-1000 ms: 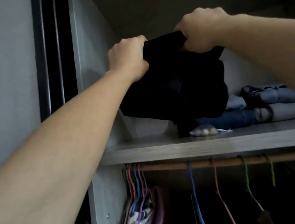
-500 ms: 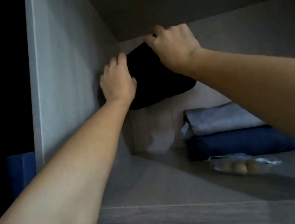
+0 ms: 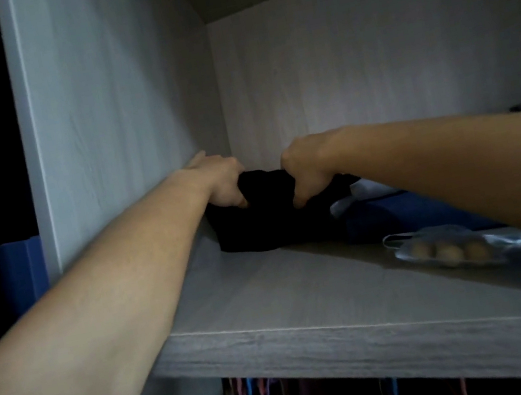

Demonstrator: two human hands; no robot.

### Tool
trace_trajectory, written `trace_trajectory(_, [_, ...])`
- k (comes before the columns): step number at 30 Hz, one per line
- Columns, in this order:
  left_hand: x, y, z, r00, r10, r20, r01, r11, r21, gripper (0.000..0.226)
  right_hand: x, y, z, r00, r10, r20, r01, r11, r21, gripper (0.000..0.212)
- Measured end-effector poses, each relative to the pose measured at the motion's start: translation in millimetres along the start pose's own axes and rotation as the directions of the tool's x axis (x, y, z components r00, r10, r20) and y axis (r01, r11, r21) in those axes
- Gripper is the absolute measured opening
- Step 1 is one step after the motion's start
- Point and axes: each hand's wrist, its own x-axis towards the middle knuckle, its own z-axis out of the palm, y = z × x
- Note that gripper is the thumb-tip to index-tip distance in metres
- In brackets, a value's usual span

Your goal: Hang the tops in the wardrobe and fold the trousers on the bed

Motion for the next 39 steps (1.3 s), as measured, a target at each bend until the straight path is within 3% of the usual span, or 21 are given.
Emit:
trace_trajectory(4, [-14.5, 5.9, -6.8, 0.997, -0.006, 0.072, 0.013, 0.996, -0.091, 0.056, -13.6, -3.2, 12.6, 0.986, -0.023, -0.166, 0.015, 0.999, -0.048, 0.026])
trace_trajectory(7, [-29.6, 14.0, -10.0, 0.967, 0.013, 0.254, 0.032, 0.984, -0.174, 0.068, -28.1, -0.9, 15.7, 0.978, -0.114, -0.172, 0.111, 0.993, -0.029, 0.033])
trace_trajectory(10, [-45.7, 27.7, -11.5, 0.925, 0.013, 0.379, 0.03, 0.994, -0.105, 0.079, -47.9, -5.3, 20.2, 0.968, -0.213, -0.136, 0.203, 0.975, -0.085, 0.039])
trace_trajectory(14, [-62.3, 38.1, -22.9, 0.936, 0.004, 0.353, -0.005, 1.0, 0.002, 0.086, -71.7, -16.2, 21.0, 0.959, -0.245, -0.144, 0.229, 0.966, -0.119, 0.036])
trace_trajectory(18, [-71.6, 40.8, -29.3, 0.927, -0.014, 0.374, 0.001, 0.999, 0.035, 0.085, -83.4, -21.1, 17.2, 0.954, -0.271, -0.129, 0.269, 0.963, -0.034, 0.028])
trace_trajectory(22, [-70.8, 41.7, -26.4, 0.884, -0.032, 0.466, 0.085, 0.992, -0.093, 0.082, -82.2, -17.2, 17.1, 0.957, -0.273, -0.096, 0.281, 0.957, 0.075, 0.032])
trace_trajectory(25, [-68.5, 39.9, -18.3, 0.905, -0.024, 0.424, 0.086, 0.988, -0.129, 0.08, -71.7, -17.7, 24.5, 0.966, -0.244, -0.087, 0.255, 0.956, 0.144, 0.03])
trace_trajectory(31, [-62.6, 38.2, 8.7, 0.958, 0.028, 0.284, 0.002, 0.995, -0.104, 0.073, -50.5, -19.8, 47.8, 0.99, -0.137, 0.038, 0.117, 0.937, 0.328, 0.041])
trace_trajectory(35, [-65.4, 35.0, 12.5, 0.959, 0.028, 0.282, 0.02, 0.986, -0.167, 0.075, -54.5, -17.8, 41.5, 0.984, -0.117, 0.133, 0.046, 0.895, 0.444, 0.059])
trace_trajectory(39, [-74.7, 34.1, 4.6, 0.942, -0.004, 0.337, 0.08, 0.974, -0.212, 0.076, -67.7, -10.8, 18.7, 0.97, -0.147, 0.192, 0.05, 0.898, 0.438, 0.063])
